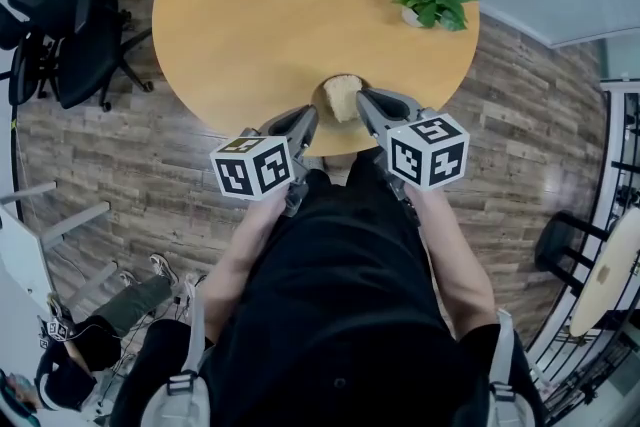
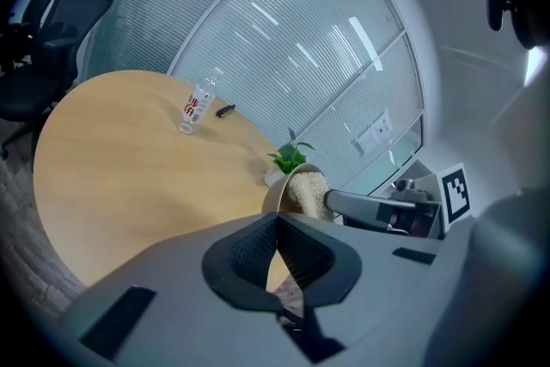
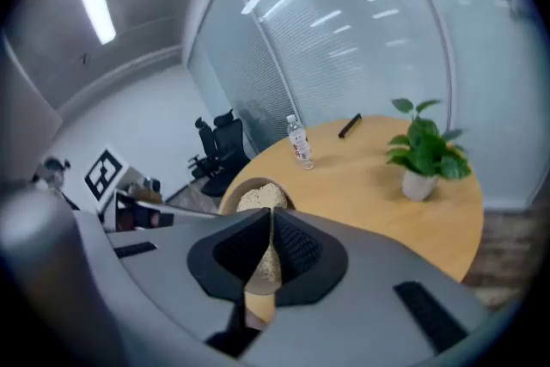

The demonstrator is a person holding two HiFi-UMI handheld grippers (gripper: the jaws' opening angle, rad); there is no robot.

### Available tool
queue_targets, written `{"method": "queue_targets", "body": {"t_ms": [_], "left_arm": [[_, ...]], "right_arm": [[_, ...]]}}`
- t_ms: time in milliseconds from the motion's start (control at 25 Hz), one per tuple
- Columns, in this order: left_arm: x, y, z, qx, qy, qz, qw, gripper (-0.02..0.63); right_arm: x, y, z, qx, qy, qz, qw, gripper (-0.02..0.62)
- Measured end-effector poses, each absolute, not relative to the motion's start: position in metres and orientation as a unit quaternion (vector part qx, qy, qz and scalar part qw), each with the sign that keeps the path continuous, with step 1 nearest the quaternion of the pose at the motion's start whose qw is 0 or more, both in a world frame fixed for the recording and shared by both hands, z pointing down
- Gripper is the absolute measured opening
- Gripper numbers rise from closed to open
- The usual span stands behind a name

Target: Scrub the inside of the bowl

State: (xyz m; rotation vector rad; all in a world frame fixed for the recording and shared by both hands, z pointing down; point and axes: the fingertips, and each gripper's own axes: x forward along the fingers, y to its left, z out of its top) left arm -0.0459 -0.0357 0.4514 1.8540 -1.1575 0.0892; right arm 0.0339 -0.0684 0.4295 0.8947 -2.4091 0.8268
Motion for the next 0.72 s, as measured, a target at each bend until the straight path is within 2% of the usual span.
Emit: {"method": "queue_targets", "body": {"t_ms": [160,320,720], "left_arm": [[-0.041,-0.036,0.451,0.757,-0.465,0.036,0.458,0.012],[-0.038,-0.035,0.447,0.765,-0.46,0.038,0.449,0.012],[-0.047,-0.031,0.451,0.754,-0.473,0.032,0.455,0.014]], "right_arm": [[0.026,-0.069,0.428,0.334,-0.888,0.098,0.299,0.026],[0.014,-0.067,0.434,0.334,-0.882,0.011,0.332,0.026],[-0.012,-0.024,0.466,0.2,-0.901,0.031,0.384,0.026]]}}
